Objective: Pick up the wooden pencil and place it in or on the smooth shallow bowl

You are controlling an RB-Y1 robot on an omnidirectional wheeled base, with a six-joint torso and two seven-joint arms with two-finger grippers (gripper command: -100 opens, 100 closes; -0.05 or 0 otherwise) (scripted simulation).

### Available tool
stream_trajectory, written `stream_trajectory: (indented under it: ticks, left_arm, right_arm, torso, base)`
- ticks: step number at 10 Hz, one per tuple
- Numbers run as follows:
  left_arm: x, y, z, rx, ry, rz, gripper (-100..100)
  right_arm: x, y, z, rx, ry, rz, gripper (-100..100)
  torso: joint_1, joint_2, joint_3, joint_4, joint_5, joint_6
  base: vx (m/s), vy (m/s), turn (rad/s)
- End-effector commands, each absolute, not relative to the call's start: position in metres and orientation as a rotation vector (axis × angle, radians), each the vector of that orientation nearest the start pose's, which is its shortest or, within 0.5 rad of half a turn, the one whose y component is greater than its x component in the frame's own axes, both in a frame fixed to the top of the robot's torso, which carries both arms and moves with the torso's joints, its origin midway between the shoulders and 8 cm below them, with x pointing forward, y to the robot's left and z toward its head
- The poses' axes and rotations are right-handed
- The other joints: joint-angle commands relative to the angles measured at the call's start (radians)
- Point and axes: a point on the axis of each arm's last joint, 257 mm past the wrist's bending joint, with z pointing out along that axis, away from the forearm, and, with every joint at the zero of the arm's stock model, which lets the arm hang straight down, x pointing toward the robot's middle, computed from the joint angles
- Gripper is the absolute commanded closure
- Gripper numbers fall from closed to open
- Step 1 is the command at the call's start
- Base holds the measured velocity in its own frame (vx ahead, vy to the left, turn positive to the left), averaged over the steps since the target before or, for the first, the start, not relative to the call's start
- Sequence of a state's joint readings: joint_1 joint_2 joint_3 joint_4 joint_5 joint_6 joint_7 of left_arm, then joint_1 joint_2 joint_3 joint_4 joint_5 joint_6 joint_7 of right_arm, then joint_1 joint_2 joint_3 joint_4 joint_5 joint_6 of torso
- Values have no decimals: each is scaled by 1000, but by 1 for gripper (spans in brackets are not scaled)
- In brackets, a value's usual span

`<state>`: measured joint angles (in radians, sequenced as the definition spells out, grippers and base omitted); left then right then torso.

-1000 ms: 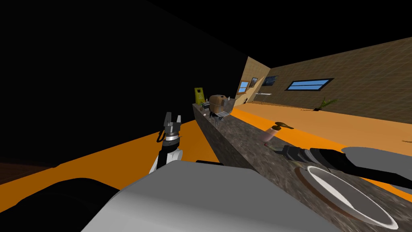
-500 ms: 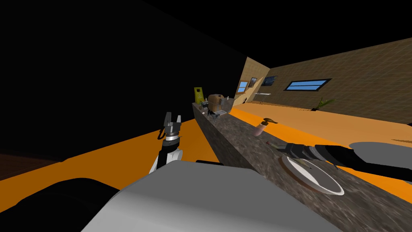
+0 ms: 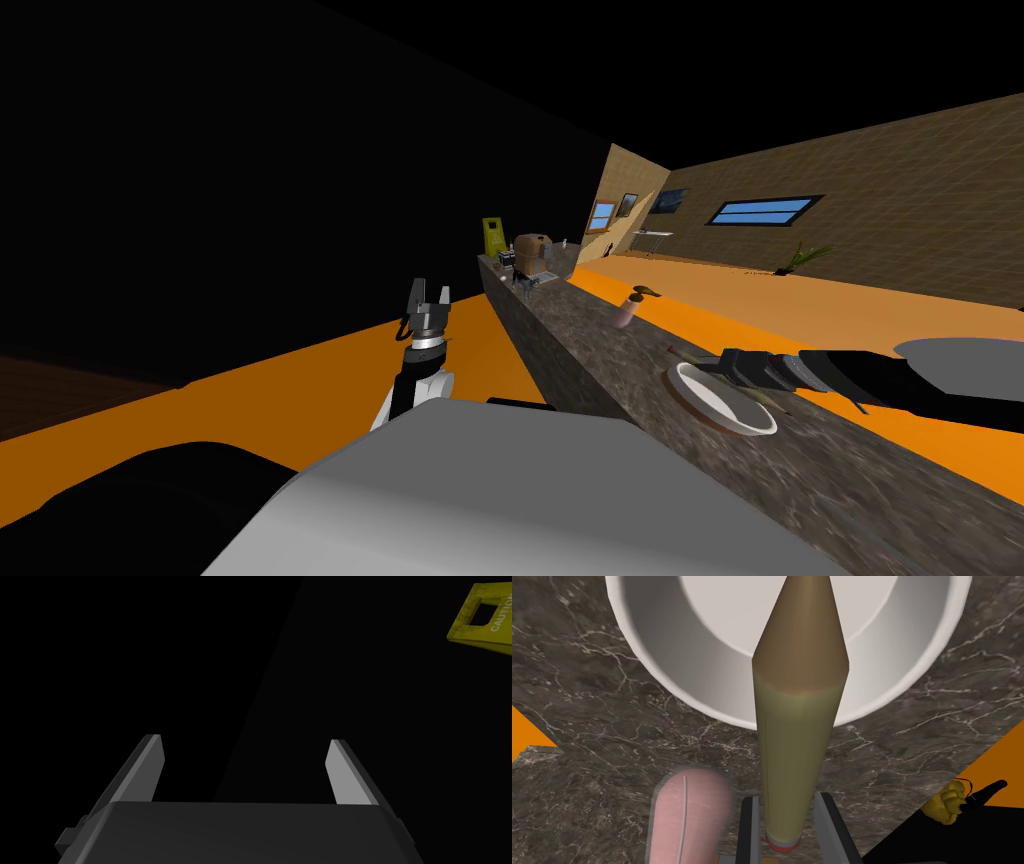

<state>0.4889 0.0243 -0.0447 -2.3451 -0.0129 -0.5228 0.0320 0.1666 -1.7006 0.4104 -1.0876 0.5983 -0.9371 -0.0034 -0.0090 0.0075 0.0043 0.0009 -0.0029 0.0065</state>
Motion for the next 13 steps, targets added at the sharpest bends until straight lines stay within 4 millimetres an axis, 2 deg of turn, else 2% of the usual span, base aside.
stream_trajectory:
  ticks: [1,2,3,7,8,9,13]
  left_arm:
    - [329,256,60,-571,564,-1397,0]
    - [329,256,60,-571,564,-1397,0]
    - [329,256,60,-571,564,-1397,0]
    - [329,256,60,-571,564,-1397,0]
    - [329,256,60,-571,564,-1397,0]
    - [329,256,60,-571,564,-1397,0]
    - [329,256,60,-571,564,-1397,0]
  right_arm:
    - [310,-616,-209,-807,2492,46,100]
    - [309,-615,-212,-810,2491,46,100]
    - [309,-615,-212,-809,2492,46,-100]
    - [309,-615,-212,-809,2493,46,-100]
    - [309,-615,-212,-809,2493,46,0]
    - [315,-614,-194,-815,2489,45,-100]
    - [327,-610,-152,-830,2483,43,-100]
  torso:
    - [0,0,0,0,0,0]
    - [0,0,0,0,0,0]
    - [3,-4,-2,-1,0,0]
    - [6,-9,-6,-2,1,-1]
    - [6,-10,-6,-2,1,-1]
    - [6,-10,-6,-2,1,-1]
    - [7,-8,-5,-2,1,-1]
  base:
    - [-128,-85,-11]
    - [-57,-34,6]
    - [-11,-7,-4]
    - [-1,-1,0]
    - [0,0,0]
    - [-12,3,-24]
    - [-21,5,-18]
